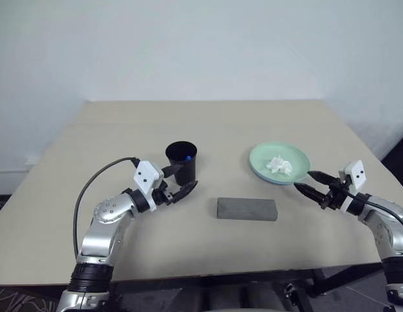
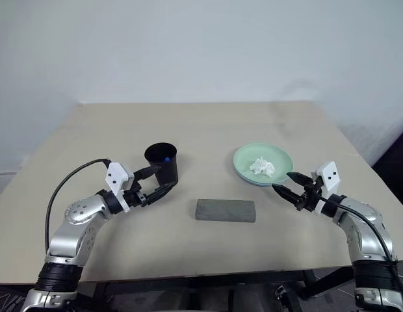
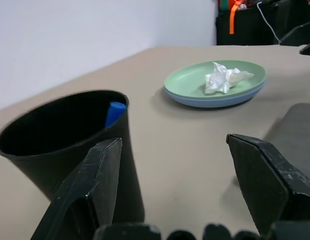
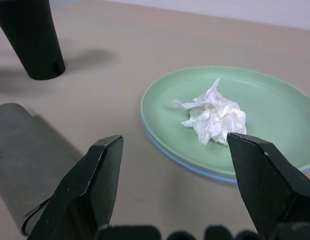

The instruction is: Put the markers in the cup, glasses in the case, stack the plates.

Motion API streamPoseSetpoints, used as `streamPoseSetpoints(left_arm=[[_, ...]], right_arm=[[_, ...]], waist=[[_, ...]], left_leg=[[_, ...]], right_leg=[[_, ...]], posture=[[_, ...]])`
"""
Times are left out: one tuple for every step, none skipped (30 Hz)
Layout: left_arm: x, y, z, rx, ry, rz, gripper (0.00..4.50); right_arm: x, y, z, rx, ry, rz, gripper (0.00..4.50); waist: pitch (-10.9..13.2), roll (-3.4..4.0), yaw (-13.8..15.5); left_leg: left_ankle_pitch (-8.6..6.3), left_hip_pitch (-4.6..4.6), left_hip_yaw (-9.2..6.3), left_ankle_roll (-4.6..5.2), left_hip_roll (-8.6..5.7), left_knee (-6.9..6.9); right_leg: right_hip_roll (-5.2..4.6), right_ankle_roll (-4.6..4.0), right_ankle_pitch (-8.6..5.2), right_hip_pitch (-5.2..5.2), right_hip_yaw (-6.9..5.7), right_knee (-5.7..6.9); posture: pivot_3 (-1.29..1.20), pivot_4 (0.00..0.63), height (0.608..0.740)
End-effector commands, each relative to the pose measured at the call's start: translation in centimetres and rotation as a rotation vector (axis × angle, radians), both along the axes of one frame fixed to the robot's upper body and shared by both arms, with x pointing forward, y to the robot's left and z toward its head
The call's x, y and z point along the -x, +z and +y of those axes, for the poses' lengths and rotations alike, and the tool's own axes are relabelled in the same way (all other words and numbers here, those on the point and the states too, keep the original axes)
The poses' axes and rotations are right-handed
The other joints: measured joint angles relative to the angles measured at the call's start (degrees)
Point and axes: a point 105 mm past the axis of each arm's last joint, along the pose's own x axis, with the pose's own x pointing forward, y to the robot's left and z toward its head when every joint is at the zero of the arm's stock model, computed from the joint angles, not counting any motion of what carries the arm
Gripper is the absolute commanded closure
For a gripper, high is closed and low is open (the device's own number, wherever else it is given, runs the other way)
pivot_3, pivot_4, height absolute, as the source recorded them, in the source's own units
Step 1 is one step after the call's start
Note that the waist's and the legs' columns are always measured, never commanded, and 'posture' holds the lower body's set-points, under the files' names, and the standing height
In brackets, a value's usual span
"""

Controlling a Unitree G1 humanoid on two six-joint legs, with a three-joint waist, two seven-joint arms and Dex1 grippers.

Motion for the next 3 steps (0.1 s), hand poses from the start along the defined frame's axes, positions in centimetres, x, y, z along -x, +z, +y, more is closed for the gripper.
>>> streamPoseSetpoints(left_arm=[[0.04,0.71,-0.06,0.006,-0.006,-0.029,0.98],[0.08,0.58,-0.06,0.005,-0.006,-0.024,0.98],[0.22,0.37,-0.16,0.006,-0.011,-0.017,0.98]], right_arm=[[-0.02,2.27,-0.30,0.008,-0.013,-0.076,0.90],[0.03,2.29,-0.32,0.010,-0.016,-0.075,0.90],[0.16,2.48,-0.33,0.013,-0.016,-0.077,0.90]], waist=[[0.00,0.00,0.01],[0.00,0.00,0.02],[0.00,0.00,0.02]], left_leg=[[-0.01,0.00,0.00,0.01,0.00,-0.01],[-0.03,-0.01,0.00,0.02,0.00,-0.01],[-0.03,-0.01,0.01,0.03,0.00,-0.01]], right_leg=[[-0.01,0.00,0.00,-0.01,0.00,0.00],[-0.03,0.00,0.00,-0.01,0.00,-0.01],[-0.04,0.00,0.00,-0.01,0.00,-0.02]], posture=[[0.00,0.000,0.740],[0.00,0.000,0.740],[0.00,0.000,0.740]])
